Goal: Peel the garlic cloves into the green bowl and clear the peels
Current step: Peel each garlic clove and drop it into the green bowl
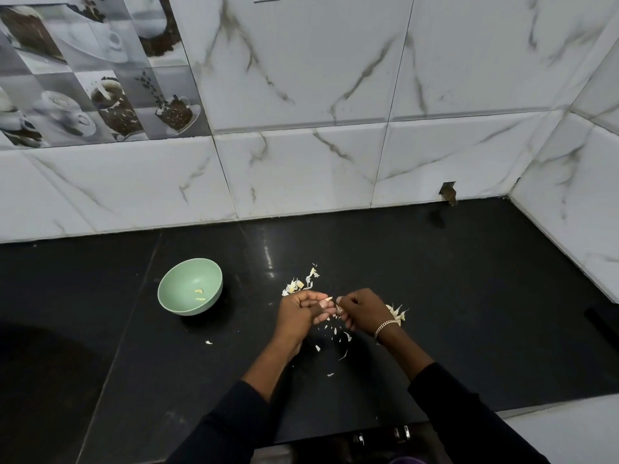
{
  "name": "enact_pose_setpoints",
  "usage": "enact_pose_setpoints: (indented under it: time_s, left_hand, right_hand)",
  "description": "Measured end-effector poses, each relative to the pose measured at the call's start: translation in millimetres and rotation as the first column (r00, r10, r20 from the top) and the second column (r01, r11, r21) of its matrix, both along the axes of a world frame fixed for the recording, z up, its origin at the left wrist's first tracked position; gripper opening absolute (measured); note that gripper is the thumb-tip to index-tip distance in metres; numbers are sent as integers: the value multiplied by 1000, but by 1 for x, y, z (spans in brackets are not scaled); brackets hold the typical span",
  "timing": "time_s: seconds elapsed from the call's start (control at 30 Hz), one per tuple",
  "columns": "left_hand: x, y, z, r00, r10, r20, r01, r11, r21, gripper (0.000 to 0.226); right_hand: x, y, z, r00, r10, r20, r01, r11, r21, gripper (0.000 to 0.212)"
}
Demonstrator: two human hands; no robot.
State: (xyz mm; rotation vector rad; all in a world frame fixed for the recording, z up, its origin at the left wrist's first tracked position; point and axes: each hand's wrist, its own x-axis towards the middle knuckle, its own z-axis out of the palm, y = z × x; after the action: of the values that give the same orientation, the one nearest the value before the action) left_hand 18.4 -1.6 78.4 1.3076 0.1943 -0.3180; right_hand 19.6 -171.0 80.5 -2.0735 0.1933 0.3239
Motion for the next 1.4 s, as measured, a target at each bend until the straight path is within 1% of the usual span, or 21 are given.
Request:
enact_pose_setpoints:
  time_s: [0.07,0.13,0.23,0.33,0.37,0.47,0.57,0.67,0.77,0.83,0.93,1.0,1.07,1.13,1.2,1.23,1.33,1.4]
  left_hand:
    - [0,0,0,1000,1,-17,-2,1000,-10,8]
    - [0,0,-1,999,5,-35,-5,1000,-3,7]
    - [0,0,-3,998,1,-58,0,1000,20,5]
    - [0,-1,-3,997,-23,-71,27,998,57,7]
    - [0,-1,-3,997,-35,-74,40,997,65,7]
    - [1,-2,-3,992,-67,-107,75,995,73,6]
    - [1,-1,-2,985,-91,-146,101,993,61,10]
    - [2,-3,2,978,-104,-181,110,994,26,14]
    - [2,-7,6,967,-90,-240,83,996,-37,19]
    - [2,-8,9,953,-88,-289,63,993,-97,18]
    - [3,-9,10,931,-53,-362,-7,987,-162,18]
    - [4,-8,8,920,-10,-393,-57,986,-158,16]
    - [6,-7,5,917,11,-398,-70,988,-134,15]
    - [6,-4,2,919,5,-394,-57,991,-119,15]
    - [5,-3,0,922,-12,-386,-34,993,-112,13]
    - [5,-2,0,924,-21,-382,-22,994,-106,12]
    - [5,1,-3,925,-27,-378,-8,996,-92,13]
    - [7,6,-5,926,-1,-378,-38,995,-96,16]
  right_hand:
    - [-2,0,-1,999,-11,31,13,999,-50,20]
    - [-3,0,-2,997,-38,60,40,999,-26,5]
    - [-2,0,3,993,-64,96,59,997,57,11]
    - [-2,1,9,992,-26,125,-2,975,221,11]
    - [-1,1,10,990,-4,143,-30,971,238,11]
    - [0,0,11,977,59,204,-98,977,189,8]
    - [1,-2,12,961,129,245,-151,986,74,3]
    - [2,1,10,955,159,252,-153,987,-44,12]
    - [3,7,5,945,161,283,-126,983,-136,22]
    - [4,11,3,931,178,319,-122,975,-187,25]
    - [4,11,0,924,216,315,-139,958,-249,24]
    - [4,9,-4,935,160,316,-90,970,-225,24]
    - [4,6,-6,944,85,318,-36,987,-157,20]
    - [3,3,-7,948,78,308,-58,996,-74,15]
    - [2,4,-7,949,110,296,-111,994,-15,25]
    - [2,5,-7,947,120,298,-120,993,-16,27]
    - [8,11,-7,940,138,311,-125,990,-63,15]
    - [13,17,-5,944,146,297,-128,989,-78,10]
